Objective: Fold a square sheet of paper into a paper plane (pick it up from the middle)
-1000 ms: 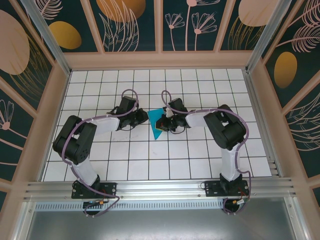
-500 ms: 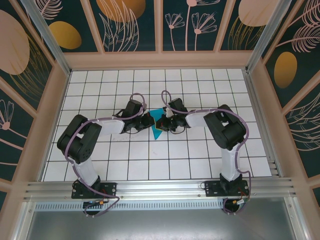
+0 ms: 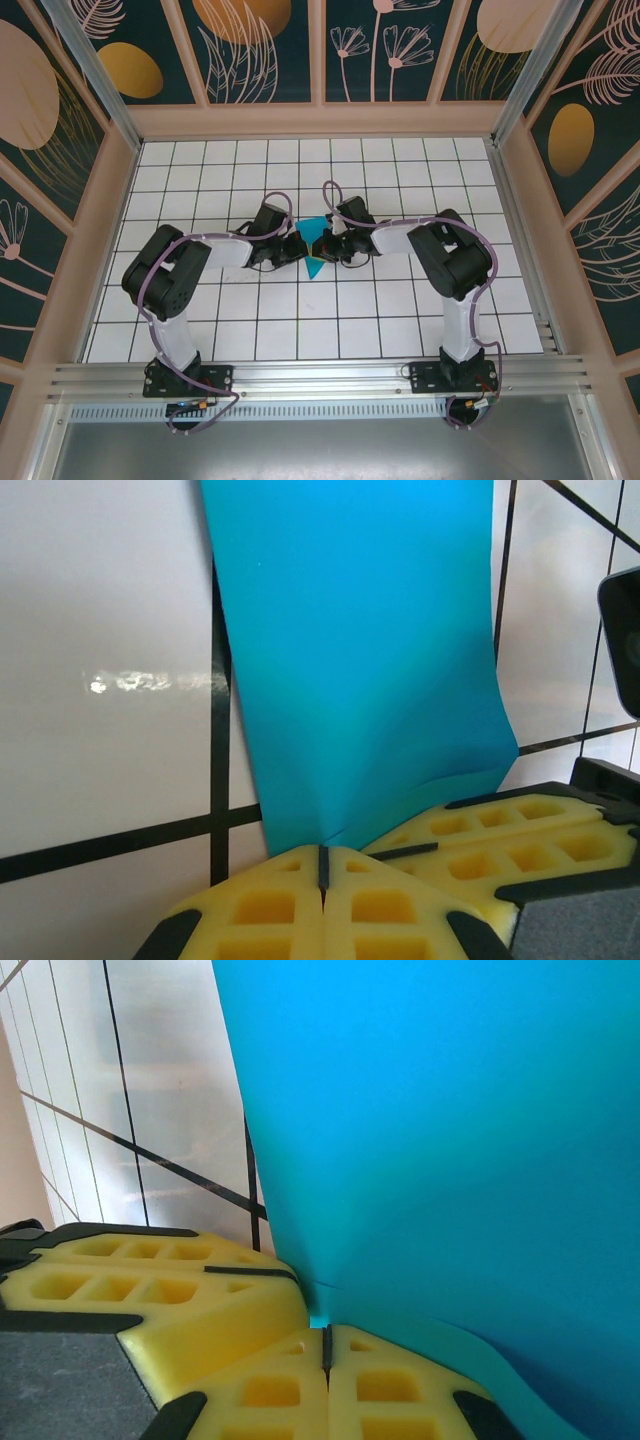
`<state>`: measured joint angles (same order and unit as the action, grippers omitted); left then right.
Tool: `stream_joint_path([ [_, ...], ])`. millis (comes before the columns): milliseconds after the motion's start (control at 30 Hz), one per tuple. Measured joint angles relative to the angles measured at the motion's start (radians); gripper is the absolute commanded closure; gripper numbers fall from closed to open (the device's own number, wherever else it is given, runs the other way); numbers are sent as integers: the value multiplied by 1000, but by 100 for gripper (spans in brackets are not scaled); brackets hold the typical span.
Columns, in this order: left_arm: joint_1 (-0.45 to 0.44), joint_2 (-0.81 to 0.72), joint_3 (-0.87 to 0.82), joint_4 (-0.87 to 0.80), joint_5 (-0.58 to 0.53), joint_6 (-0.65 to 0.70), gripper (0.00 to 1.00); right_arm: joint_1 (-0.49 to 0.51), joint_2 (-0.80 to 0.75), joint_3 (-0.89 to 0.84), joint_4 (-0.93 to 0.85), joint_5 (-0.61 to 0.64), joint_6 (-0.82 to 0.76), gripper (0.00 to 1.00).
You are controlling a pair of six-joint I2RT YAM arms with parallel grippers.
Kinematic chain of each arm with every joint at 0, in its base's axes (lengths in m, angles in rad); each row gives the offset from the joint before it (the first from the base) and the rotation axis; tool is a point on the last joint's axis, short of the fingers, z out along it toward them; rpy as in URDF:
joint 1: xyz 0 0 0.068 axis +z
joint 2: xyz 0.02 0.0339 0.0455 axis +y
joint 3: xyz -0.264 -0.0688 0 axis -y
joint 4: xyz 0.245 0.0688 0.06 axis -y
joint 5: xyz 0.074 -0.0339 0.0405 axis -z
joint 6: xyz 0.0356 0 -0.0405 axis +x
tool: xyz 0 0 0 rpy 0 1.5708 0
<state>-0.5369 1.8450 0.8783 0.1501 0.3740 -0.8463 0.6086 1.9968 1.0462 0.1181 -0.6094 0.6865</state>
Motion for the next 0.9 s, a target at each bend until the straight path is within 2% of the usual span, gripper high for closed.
stream_joint_path([
  [367,-5,8,18,-24,-18,2,100,-5,-6,-17,23,-15,-1,99],
  [667,-10,7,9,-14,-34,4,100,-12,-129,-134,39,-69,-20,97],
  [900,-10,3,0,-1,-41,4,100,23,-137,-151,43,-97,-27,97],
])
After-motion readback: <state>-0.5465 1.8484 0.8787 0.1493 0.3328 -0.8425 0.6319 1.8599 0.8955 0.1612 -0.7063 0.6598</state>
